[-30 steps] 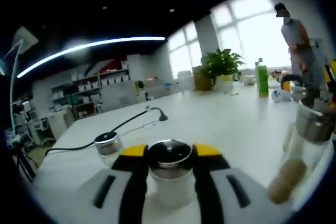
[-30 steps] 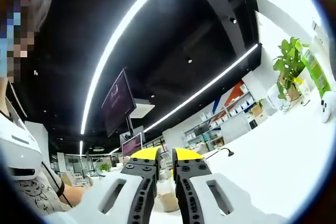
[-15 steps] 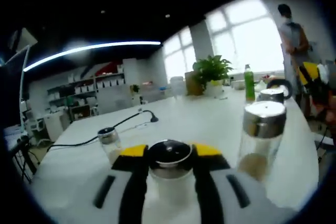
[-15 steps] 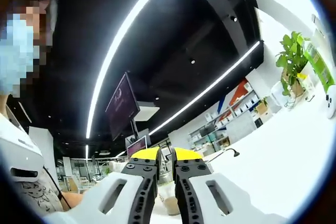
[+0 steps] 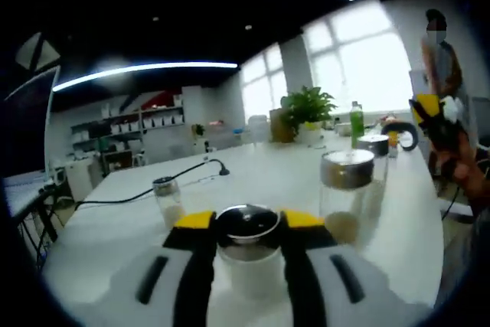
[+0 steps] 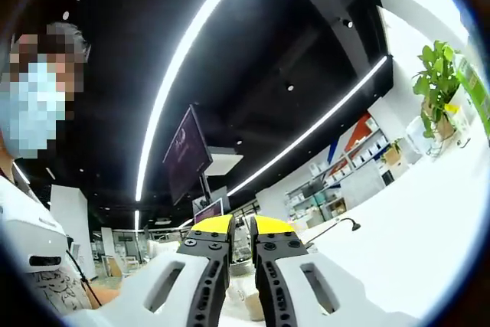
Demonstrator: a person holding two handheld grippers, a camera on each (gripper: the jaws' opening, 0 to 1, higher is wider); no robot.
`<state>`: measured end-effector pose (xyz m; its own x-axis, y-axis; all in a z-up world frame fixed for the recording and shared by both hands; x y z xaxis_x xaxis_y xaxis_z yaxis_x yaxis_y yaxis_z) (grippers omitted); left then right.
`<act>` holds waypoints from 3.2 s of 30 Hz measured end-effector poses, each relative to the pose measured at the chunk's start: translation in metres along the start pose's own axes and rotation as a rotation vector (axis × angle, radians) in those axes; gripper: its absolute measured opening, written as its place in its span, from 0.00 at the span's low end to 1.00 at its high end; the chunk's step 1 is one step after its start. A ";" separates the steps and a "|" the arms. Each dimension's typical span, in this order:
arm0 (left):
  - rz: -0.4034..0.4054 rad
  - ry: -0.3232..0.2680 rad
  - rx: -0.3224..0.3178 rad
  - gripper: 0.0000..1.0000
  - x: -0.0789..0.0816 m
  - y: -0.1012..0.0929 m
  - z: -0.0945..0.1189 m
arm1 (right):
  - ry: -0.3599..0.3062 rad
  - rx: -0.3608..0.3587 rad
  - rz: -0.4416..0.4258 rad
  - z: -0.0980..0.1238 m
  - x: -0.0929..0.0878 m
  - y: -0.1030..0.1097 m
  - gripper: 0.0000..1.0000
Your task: Rotate the seasoning bottle until the label or dispensing opening points toward the visible target arrow and the bottle remains upright within the marked orientation range
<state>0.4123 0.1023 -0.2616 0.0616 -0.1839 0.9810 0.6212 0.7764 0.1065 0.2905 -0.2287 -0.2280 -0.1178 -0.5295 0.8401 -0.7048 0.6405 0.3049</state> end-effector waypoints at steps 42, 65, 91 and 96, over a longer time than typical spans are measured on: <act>0.100 -0.163 -0.054 0.39 0.017 -0.003 0.046 | 0.007 0.013 -0.021 0.003 0.000 -0.007 0.07; 0.047 -0.064 -0.002 0.44 0.002 -0.004 0.027 | 0.035 -0.003 -0.008 -0.001 -0.006 -0.005 0.07; -0.081 -0.017 -0.473 0.31 0.002 0.018 0.014 | 0.018 -0.016 -0.015 0.003 -0.003 -0.007 0.07; -0.088 -0.013 -0.532 0.31 0.004 0.024 0.009 | 0.012 -0.015 -0.016 0.003 -0.001 -0.008 0.07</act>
<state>0.4204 0.1259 -0.2537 -0.0161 -0.2244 0.9744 0.9337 0.3452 0.0949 0.2941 -0.2350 -0.2333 -0.0983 -0.5332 0.8403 -0.6958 0.6405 0.3250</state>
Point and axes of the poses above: the point that each gripper's makers call its tool centre point, and the gripper's own axes: z roughly backward along the fingers, y roughly to its left, x roughly out of its top, the point moved 10 cm from there along z, roughly backward along the fingers, and after that the axes turned 4 degrees about y, right-handed, at the moved point
